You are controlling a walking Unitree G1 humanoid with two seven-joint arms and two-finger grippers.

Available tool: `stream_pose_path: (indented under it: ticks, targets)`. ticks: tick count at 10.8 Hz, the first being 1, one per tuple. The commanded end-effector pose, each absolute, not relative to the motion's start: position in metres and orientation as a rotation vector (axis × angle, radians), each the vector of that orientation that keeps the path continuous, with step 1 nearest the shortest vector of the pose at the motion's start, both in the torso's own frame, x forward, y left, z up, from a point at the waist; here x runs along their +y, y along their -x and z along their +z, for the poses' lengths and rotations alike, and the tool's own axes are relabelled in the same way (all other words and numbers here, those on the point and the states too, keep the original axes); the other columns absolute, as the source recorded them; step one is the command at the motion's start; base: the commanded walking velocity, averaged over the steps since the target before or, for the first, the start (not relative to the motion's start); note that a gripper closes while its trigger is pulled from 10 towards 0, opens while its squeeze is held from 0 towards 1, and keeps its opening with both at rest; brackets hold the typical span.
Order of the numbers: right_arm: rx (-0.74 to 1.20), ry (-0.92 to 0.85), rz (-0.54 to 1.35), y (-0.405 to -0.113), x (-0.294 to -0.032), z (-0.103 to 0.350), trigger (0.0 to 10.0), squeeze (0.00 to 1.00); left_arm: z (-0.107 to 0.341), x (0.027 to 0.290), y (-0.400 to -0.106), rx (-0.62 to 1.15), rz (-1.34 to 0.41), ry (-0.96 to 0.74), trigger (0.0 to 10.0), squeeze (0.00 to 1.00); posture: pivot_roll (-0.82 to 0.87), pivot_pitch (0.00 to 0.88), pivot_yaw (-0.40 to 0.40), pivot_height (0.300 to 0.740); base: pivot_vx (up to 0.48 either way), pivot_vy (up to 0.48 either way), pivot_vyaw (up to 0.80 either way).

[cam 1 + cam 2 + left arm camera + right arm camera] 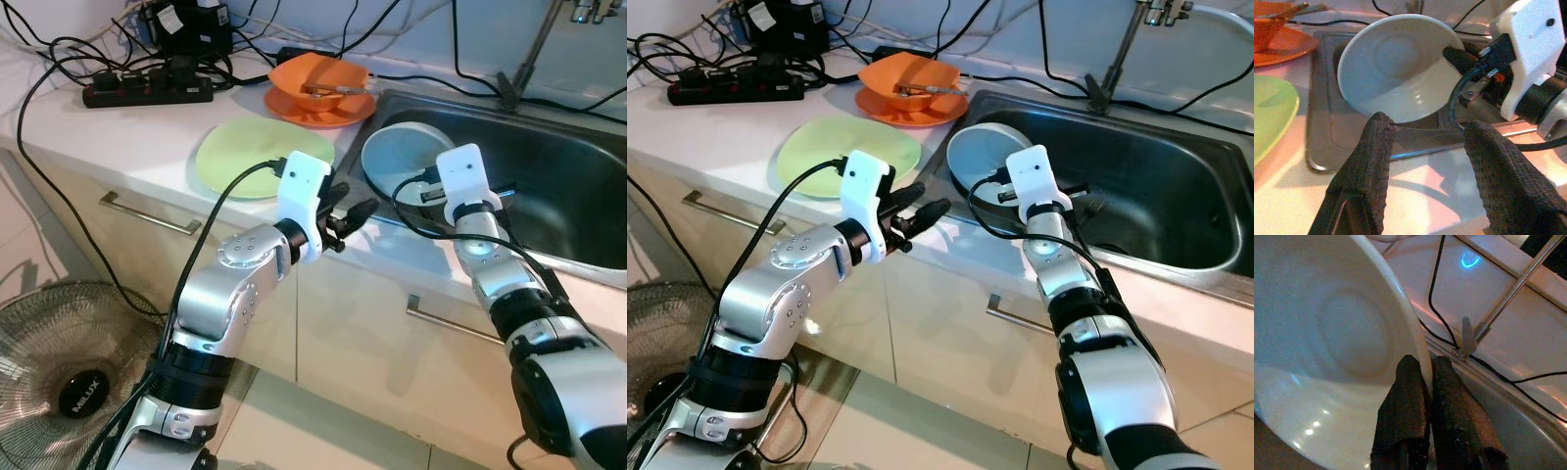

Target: Kitchen organization

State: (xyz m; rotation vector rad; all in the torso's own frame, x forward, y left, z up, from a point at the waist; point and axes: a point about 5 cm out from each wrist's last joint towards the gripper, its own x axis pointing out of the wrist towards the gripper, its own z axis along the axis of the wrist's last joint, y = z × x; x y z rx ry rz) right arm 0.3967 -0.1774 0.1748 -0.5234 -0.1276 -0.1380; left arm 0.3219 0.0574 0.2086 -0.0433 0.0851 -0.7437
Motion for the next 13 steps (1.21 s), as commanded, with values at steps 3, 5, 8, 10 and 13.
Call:
stream_pose_path:
  ticks: [3,5,8,10,13]
  targets:
    - [-0.142,0.573,-0.099,-0.399,-0.169,0.177,10.0,0.00,0.208,0.057,-0.317,0.094,-0.742,0.027,10.0,0.00,0.16,0.069,-0.021,0.740,0.000,0.000,0.00]
    - [-0.103,0.623,-0.105,-0.398,-0.173,0.171,10.0,0.00,0.207,0.057,-0.316,0.100,-0.739,0.023,10.0,0.00,0.17,0.071,-0.023,0.740,0.000,0.000,0.00]
    - [-0.057,0.687,-0.124,-0.397,-0.181,0.165,10.0,0.00,0.205,0.057,-0.315,0.112,-0.740,0.021,10.0,0.00,0.16,0.075,-0.024,0.740,0.000,0.000,0.00]
    - [-0.027,0.708,-0.118,-0.396,-0.183,0.159,10.0,0.00,0.204,0.058,-0.314,0.122,-0.740,0.016,10.0,0.00,0.17,0.076,-0.025,0.740,0.000,0.000,0.00]
    - [-0.005,0.696,-0.104,-0.395,-0.184,0.154,10.0,0.42,0.201,0.060,-0.314,0.147,-0.734,0.006,10.0,0.00,0.17,0.075,-0.023,0.740,0.000,0.000,0.00]
